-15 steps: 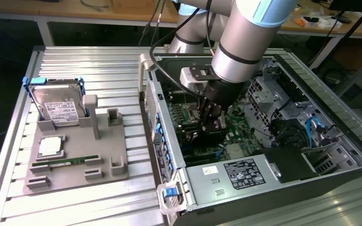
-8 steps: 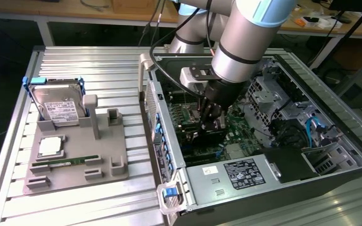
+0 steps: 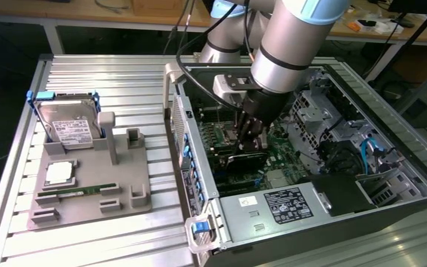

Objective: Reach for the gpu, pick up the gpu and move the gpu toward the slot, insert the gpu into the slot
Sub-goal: 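Insert the gpu into the slot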

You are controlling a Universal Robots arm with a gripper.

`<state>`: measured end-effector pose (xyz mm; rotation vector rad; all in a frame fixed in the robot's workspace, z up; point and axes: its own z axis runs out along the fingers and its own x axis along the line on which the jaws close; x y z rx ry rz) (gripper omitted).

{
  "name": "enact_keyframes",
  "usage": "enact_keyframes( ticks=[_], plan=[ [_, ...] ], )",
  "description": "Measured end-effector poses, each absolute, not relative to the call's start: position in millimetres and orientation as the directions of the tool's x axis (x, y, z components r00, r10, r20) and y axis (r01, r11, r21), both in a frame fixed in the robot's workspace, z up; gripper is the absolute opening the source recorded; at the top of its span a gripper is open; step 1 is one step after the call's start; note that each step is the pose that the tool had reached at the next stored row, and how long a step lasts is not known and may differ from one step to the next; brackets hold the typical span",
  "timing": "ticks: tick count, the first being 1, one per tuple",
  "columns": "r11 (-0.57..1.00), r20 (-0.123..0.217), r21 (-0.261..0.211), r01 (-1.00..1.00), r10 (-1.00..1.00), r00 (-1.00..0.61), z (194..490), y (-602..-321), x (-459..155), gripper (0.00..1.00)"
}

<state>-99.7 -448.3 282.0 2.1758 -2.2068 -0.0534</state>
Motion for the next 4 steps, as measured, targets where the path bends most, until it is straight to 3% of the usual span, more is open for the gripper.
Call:
enact_keyframes(
  ticks=[4],
  plan=[
    [0.014,0.006,0.054,-0.998,-1.000,-0.014,282.1,-448.4,-99.8,0.11]
  ],
)
